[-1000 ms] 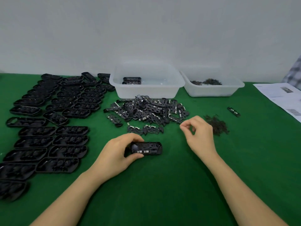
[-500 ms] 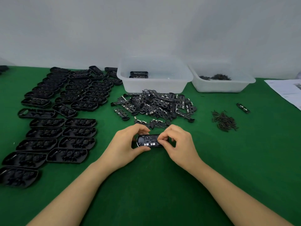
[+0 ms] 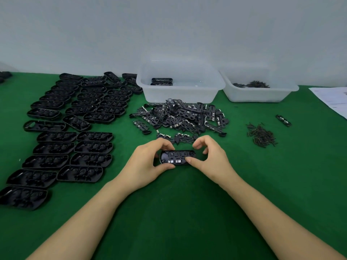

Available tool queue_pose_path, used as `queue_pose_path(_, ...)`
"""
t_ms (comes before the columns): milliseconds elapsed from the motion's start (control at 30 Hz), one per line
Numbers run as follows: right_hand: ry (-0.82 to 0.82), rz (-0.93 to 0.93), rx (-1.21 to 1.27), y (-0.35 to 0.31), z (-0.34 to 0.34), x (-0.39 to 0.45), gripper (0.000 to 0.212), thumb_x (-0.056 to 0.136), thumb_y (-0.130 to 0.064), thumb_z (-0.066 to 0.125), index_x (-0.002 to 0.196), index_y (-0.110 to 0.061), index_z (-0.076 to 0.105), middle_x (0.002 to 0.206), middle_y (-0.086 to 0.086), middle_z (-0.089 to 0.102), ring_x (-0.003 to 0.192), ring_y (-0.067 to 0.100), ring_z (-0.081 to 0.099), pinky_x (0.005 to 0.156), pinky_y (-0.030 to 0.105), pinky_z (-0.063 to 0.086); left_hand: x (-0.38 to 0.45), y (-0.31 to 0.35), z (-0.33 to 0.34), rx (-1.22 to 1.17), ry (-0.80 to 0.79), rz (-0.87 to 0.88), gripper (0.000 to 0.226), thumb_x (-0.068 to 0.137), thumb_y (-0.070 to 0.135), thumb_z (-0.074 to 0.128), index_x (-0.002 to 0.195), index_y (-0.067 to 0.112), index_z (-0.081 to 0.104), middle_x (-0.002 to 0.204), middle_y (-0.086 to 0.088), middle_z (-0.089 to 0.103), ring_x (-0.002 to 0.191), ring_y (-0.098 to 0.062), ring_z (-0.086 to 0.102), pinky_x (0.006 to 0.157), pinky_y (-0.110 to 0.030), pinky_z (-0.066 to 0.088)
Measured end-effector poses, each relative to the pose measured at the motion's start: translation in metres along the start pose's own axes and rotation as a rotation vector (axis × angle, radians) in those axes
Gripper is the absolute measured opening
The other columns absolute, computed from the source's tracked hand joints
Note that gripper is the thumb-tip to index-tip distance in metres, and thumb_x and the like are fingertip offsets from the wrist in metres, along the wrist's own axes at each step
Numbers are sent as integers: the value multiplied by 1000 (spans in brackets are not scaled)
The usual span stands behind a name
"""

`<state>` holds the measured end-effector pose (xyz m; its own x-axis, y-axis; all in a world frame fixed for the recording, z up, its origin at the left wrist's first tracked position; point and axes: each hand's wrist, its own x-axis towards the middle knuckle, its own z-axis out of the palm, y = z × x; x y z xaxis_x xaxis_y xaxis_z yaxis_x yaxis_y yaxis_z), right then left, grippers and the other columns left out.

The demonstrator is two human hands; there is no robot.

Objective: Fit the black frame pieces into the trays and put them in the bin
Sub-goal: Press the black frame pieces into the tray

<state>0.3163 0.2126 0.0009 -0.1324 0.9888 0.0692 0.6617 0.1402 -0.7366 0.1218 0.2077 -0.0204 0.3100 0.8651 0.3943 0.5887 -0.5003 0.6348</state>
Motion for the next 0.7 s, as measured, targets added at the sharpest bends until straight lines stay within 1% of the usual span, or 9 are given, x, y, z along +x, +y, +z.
queue_pose_path(100, -74, 76, 43, -1, -3, 4, 33, 72, -28, 74, 93, -29, 49, 87, -19, 52, 79, 3, 44, 95, 42, 37, 0, -1, 1, 9, 0, 3, 39, 67, 15, 82, 99, 16, 60, 93, 22, 58, 85, 16, 51, 73, -3, 37)
queue_pose_path(167, -109, 103, 66, -2, -4, 7, 30, 72, -26, 75, 89, -30, 51, 85, -16, 54, 75, 2, 43, 94, 40, 36, 0, -1, 1, 7, 1, 0, 38, 67, 15, 82, 99, 17, 59, 93, 19, 60, 85, 14, 52, 73, -5, 39)
queue_pose_path(233, -139, 127, 96, -3, -6, 10, 29, 70, -23, 77, 82, -33, 52, 83, -15, 56, 75, 6, 43, 92, 39, 35, 1, -1, 1, -4, 6, -6, 38, 68, 14, 82, 98, 17, 59, 94, 18, 61, 86, 12, 53, 73, -8, 41)
queue_pose_path(333, -162, 163, 125, -3, -7, 14, 29, 68, -18, 78, 77, -32, 55, 82, -12, 58, 92, 17, 53, 98, 42, 36, 1, 0, 1, -13, 13, -15, 38, 67, 13, 82, 96, 18, 59, 93, 18, 62, 85, 11, 54, 73, -10, 43)
queue_pose_path(433, -191, 197, 130, -3, -6, 16, 27, 68, -16, 78, 76, -31, 57, 86, -8, 60, 104, 26, 52, 99, 46, 36, 1, 0, 1, -18, 14, -20, 38, 66, 13, 83, 95, 19, 59, 93, 15, 64, 84, 9, 55, 73, -10, 43)
queue_pose_path(500, -215, 207, 131, -4, -9, 18, 27, 68, -14, 78, 76, -29, 57, 85, -7, 60, 103, 26, 53, 98, 46, 36, 1, 1, 1, -26, 13, -21, 38, 66, 12, 83, 95, 19, 59, 94, 13, 65, 85, 8, 55, 73, -8, 42)
queue_pose_path(567, -243, 213, 154, -4, -13, 19, 28, 68, -10, 78, 77, -28, 57, 84, -8, 59, 95, 20, 55, 97, 45, 38, 2, 2, 1, -43, 14, -24, 38, 65, 12, 83, 94, 20, 59, 95, 12, 66, 87, 7, 56, 73, -8, 43)
queue_pose_path(633, -259, 205, 170, -4, -15, 18, 29, 68, -9, 77, 79, -26, 57, 82, -9, 59, 86, 15, 54, 96, 44, 40, 2, 2, 1, -60, 15, -35, 38, 66, 12, 83, 94, 21, 59, 95, 12, 66, 90, 4, 57, 74, -13, 46)
queue_pose_path(700, -245, 185, 170, -2, -13, 16, 28, 68, -13, 78, 80, -28, 56, 83, -11, 59, 87, 15, 53, 98, 45, 38, 2, 2, 1, -68, 16, -45, 38, 66, 12, 83, 94, 21, 59, 95, 13, 65, 92, 1, 58, 74, -17, 49)
